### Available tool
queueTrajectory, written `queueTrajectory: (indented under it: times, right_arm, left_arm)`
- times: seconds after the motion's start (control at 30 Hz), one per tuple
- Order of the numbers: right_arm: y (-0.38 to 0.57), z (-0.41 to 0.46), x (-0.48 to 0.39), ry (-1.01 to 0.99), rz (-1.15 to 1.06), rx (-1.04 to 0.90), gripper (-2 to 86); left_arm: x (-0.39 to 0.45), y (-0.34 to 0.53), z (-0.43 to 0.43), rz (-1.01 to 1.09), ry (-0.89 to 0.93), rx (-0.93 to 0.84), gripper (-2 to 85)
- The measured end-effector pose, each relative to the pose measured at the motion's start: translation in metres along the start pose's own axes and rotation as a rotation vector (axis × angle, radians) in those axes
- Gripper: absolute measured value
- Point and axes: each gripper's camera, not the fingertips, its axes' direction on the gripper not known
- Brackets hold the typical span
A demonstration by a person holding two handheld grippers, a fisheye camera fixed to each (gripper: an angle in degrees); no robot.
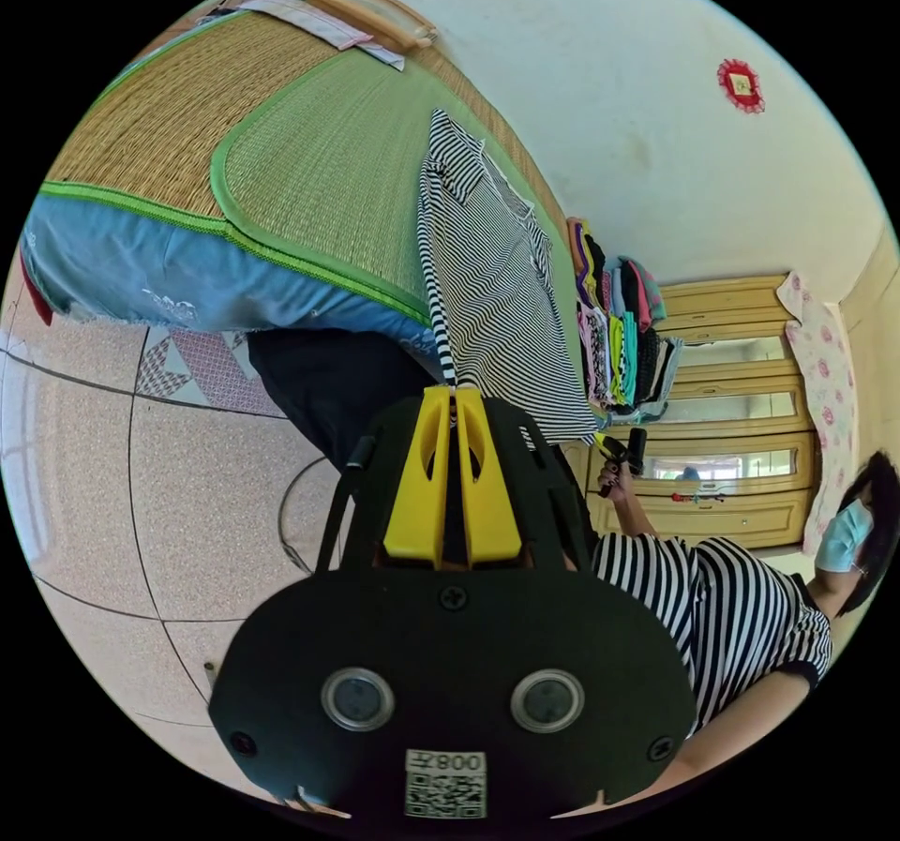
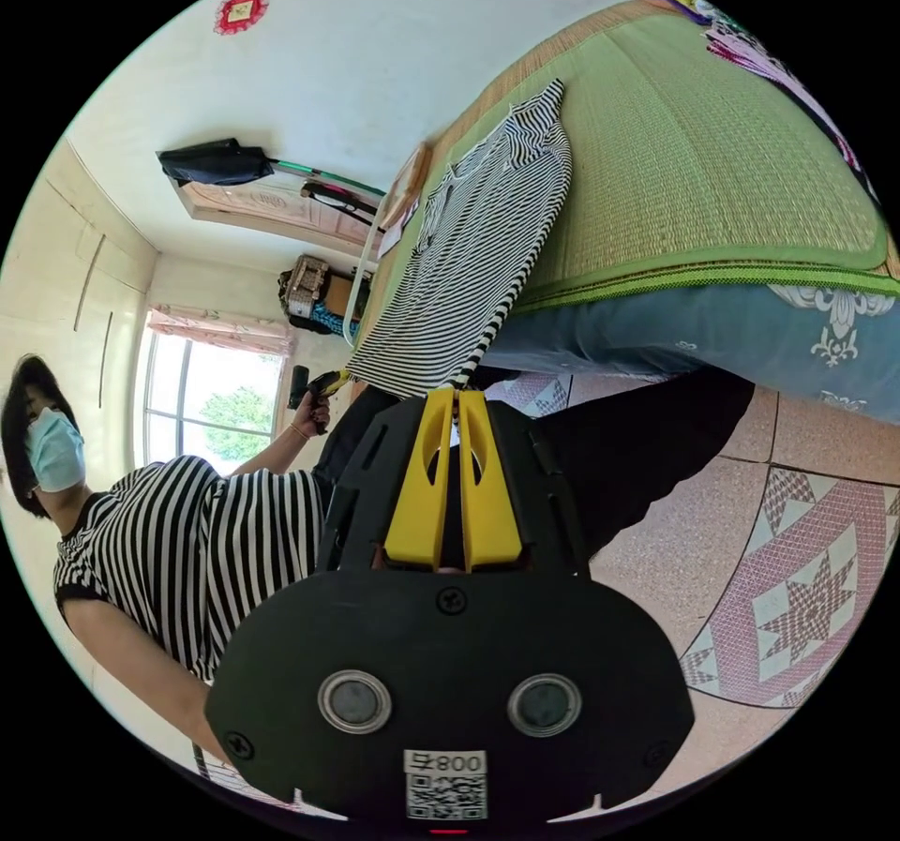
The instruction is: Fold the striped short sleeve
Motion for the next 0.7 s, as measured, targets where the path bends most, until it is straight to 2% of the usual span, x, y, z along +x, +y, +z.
queueTrajectory:
  times: [0.7]
  right_arm:
    - [0.095,-0.032,-0.014,-0.136,-0.074,0.188,0.4]
  left_arm:
    - [-0.031,0.102,-0.009,0.050,0.203,0.151,0.7]
